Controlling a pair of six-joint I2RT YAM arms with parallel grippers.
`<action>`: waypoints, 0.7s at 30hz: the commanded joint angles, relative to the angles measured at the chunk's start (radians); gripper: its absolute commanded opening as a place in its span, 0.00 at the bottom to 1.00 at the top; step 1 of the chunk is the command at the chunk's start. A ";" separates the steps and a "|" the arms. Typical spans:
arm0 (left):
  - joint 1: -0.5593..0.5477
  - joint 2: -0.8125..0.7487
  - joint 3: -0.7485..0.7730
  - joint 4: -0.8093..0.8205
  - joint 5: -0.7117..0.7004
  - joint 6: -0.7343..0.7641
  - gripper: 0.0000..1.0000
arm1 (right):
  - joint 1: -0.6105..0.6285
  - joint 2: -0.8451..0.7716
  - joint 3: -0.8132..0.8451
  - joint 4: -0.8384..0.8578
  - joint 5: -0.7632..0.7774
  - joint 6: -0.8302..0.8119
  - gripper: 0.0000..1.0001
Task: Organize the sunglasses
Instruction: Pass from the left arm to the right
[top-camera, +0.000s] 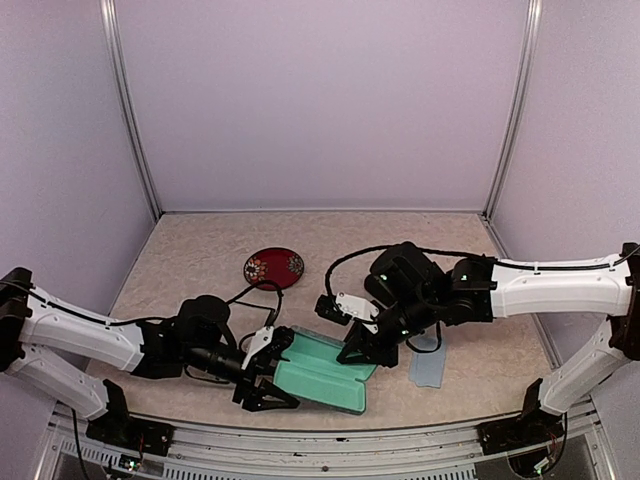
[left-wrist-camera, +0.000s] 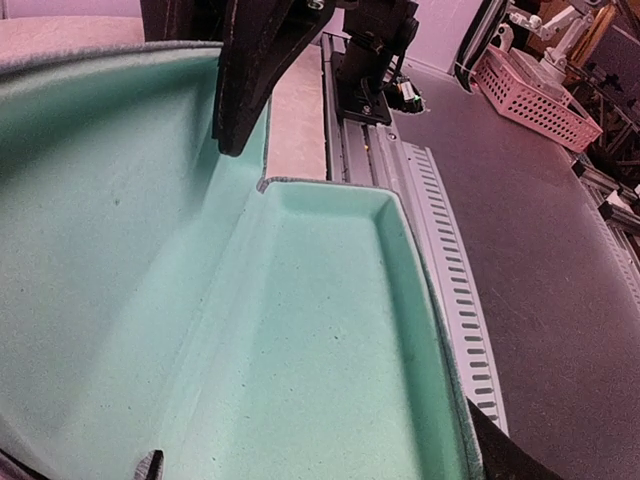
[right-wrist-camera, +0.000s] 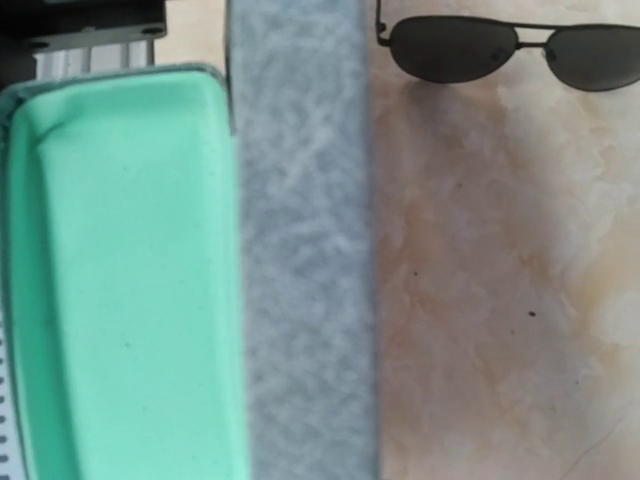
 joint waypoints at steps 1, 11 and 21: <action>0.001 0.019 0.032 0.078 -0.045 0.000 0.18 | 0.006 0.002 0.032 -0.025 0.069 0.043 0.00; -0.008 0.006 0.020 0.064 -0.129 -0.054 0.97 | 0.004 -0.047 0.010 -0.052 0.187 0.031 0.00; -0.011 -0.156 -0.022 -0.017 -0.283 -0.061 0.99 | -0.044 -0.042 0.008 -0.058 0.344 0.008 0.00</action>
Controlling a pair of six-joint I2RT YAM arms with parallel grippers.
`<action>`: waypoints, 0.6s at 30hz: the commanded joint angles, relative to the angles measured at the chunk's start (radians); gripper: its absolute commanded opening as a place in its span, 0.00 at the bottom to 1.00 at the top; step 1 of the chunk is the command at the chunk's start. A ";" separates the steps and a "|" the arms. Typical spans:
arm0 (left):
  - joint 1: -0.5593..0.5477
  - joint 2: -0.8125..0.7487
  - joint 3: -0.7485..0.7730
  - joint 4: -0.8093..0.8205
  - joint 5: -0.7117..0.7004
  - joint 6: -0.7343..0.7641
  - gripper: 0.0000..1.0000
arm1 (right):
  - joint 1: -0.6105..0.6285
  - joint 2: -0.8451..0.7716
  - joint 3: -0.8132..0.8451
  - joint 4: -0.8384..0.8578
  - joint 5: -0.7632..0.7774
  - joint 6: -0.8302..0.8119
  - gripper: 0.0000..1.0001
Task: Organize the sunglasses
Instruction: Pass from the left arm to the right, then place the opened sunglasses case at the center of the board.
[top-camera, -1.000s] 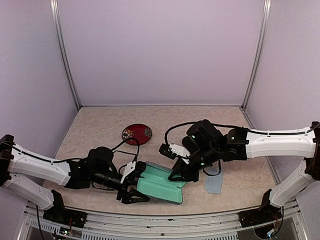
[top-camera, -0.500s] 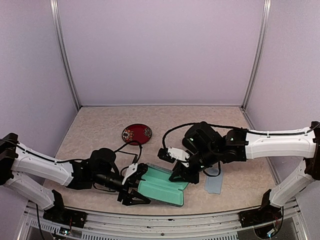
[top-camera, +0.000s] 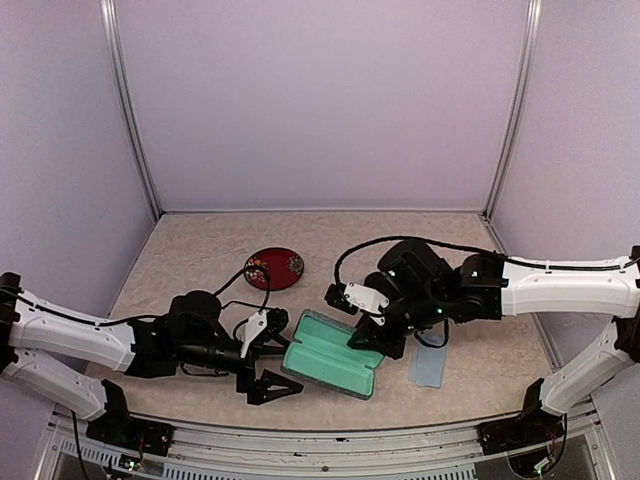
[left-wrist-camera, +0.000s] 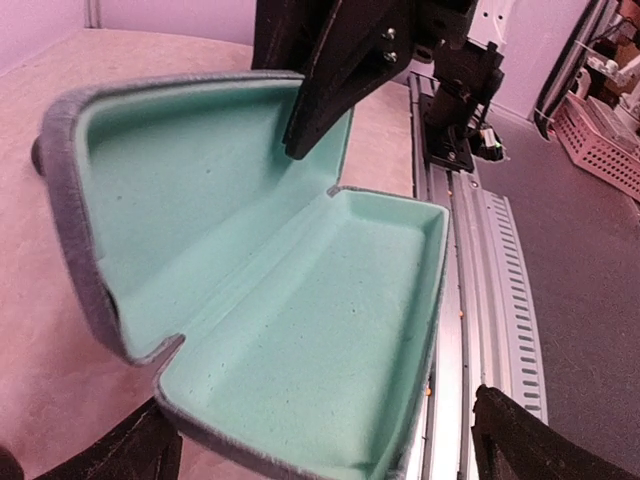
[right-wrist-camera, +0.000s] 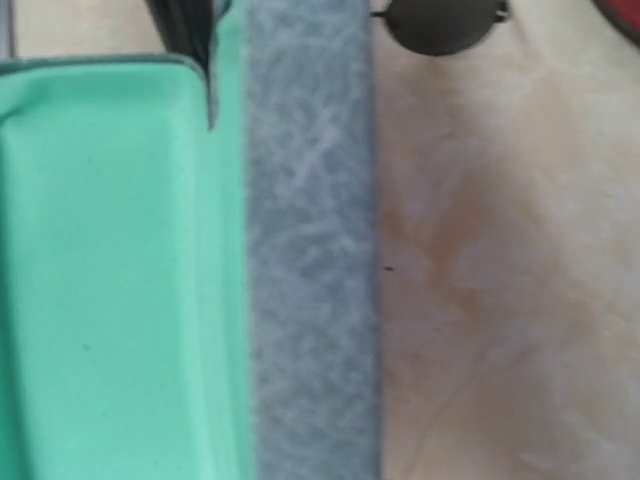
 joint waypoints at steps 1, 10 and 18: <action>-0.005 -0.114 -0.026 -0.028 -0.122 -0.014 0.99 | -0.042 0.015 0.016 -0.012 0.166 -0.005 0.00; 0.009 -0.304 -0.037 -0.120 -0.419 -0.081 0.99 | -0.080 0.224 0.113 0.037 0.277 -0.134 0.00; 0.014 -0.369 -0.055 -0.145 -0.515 -0.110 0.99 | -0.085 0.361 0.193 0.093 0.203 -0.249 0.00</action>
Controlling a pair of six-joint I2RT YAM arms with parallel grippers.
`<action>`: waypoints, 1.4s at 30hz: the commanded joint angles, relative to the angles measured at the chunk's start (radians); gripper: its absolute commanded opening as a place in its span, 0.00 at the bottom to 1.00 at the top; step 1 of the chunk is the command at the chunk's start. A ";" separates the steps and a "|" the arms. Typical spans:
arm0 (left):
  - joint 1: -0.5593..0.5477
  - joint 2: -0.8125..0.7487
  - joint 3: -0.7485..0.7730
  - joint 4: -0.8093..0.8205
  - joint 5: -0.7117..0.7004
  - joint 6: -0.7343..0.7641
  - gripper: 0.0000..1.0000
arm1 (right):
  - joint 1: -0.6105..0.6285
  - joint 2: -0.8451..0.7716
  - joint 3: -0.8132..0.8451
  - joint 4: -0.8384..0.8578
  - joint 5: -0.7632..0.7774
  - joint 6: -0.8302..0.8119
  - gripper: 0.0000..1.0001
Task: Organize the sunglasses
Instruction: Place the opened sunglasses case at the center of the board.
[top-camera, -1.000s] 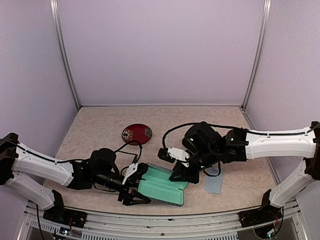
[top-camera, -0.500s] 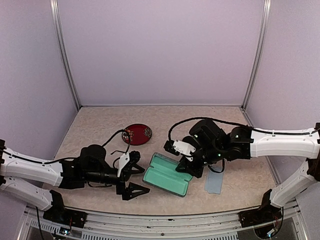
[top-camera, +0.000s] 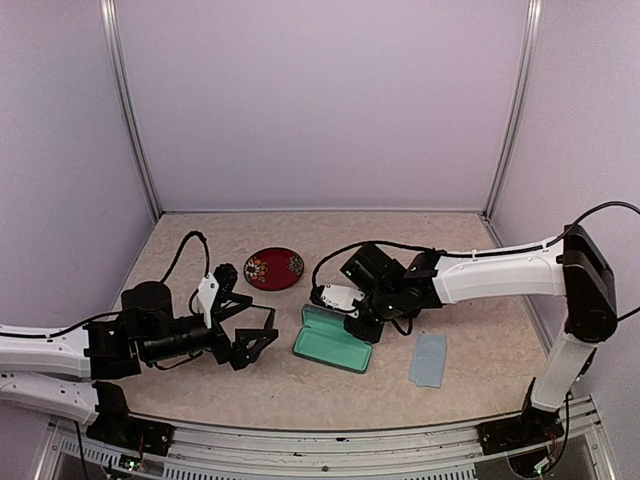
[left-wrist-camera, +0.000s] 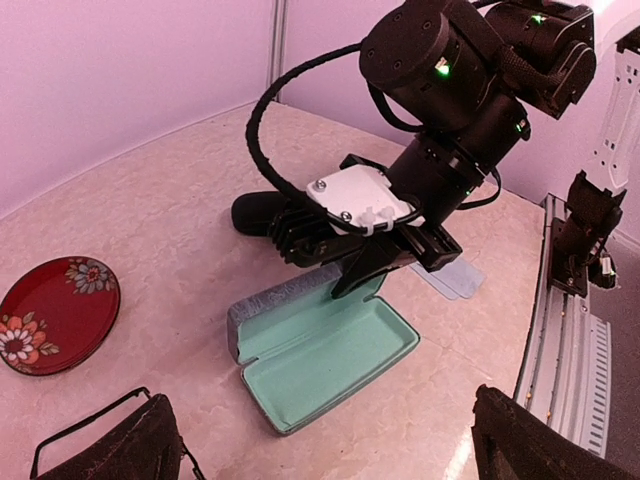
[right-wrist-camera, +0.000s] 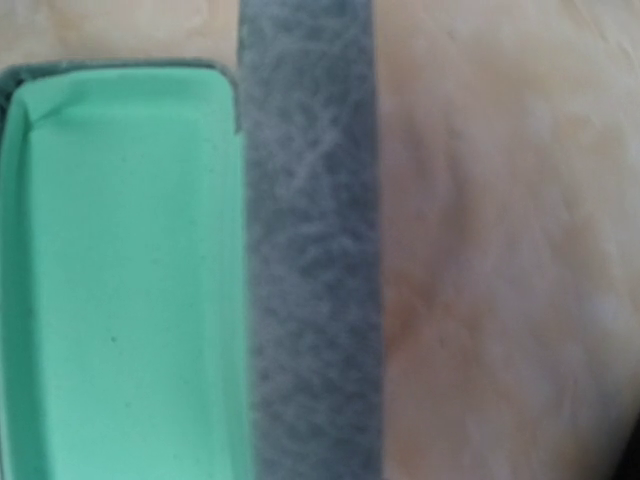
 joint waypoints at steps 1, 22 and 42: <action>0.008 -0.024 -0.020 -0.037 -0.085 -0.024 0.99 | -0.005 0.046 0.060 0.064 -0.030 -0.087 0.00; 0.018 0.025 -0.011 -0.046 -0.203 -0.073 0.99 | -0.034 -0.069 0.005 0.090 0.014 0.030 0.72; 0.044 0.122 0.058 -0.085 -0.409 -0.201 0.99 | -0.040 -0.480 -0.439 -0.282 -0.029 0.882 0.48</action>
